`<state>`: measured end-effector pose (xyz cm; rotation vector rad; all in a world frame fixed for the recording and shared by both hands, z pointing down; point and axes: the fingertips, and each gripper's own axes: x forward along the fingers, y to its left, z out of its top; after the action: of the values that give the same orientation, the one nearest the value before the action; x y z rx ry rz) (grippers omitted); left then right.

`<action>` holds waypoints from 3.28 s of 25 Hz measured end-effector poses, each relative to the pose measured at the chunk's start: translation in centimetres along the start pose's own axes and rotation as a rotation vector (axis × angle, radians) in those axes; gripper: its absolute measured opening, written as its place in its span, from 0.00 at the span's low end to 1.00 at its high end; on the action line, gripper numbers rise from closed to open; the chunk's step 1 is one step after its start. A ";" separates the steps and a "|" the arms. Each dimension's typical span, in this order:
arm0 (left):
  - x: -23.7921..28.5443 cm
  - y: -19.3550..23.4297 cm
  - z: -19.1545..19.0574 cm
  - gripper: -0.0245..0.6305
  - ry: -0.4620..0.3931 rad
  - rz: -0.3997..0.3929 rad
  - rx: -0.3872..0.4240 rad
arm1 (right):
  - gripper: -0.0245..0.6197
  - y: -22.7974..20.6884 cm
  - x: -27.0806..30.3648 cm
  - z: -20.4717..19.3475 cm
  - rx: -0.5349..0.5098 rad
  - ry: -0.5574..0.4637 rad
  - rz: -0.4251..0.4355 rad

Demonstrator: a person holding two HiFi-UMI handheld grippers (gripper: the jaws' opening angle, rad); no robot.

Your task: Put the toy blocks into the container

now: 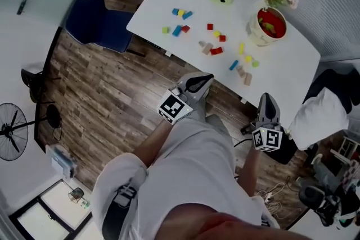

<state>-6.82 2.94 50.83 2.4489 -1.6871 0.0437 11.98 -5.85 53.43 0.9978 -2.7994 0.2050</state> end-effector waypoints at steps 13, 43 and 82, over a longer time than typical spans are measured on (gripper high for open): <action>9.8 7.7 3.5 0.04 -0.041 -0.076 0.008 | 0.04 -6.8 8.9 -0.9 -0.053 0.086 -0.172; 6.0 7.0 5.3 0.04 -0.071 0.229 -0.016 | 0.26 -10.5 19.9 -26.7 -0.336 0.962 0.443; 9.3 5.6 3.5 0.04 -0.026 0.112 -0.002 | 0.26 -17.3 27.5 0.9 -0.498 0.388 0.257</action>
<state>-8.93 -8.09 49.19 2.3615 -1.8322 0.0245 1.93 -36.19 59.30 0.4285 -2.4247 -0.2364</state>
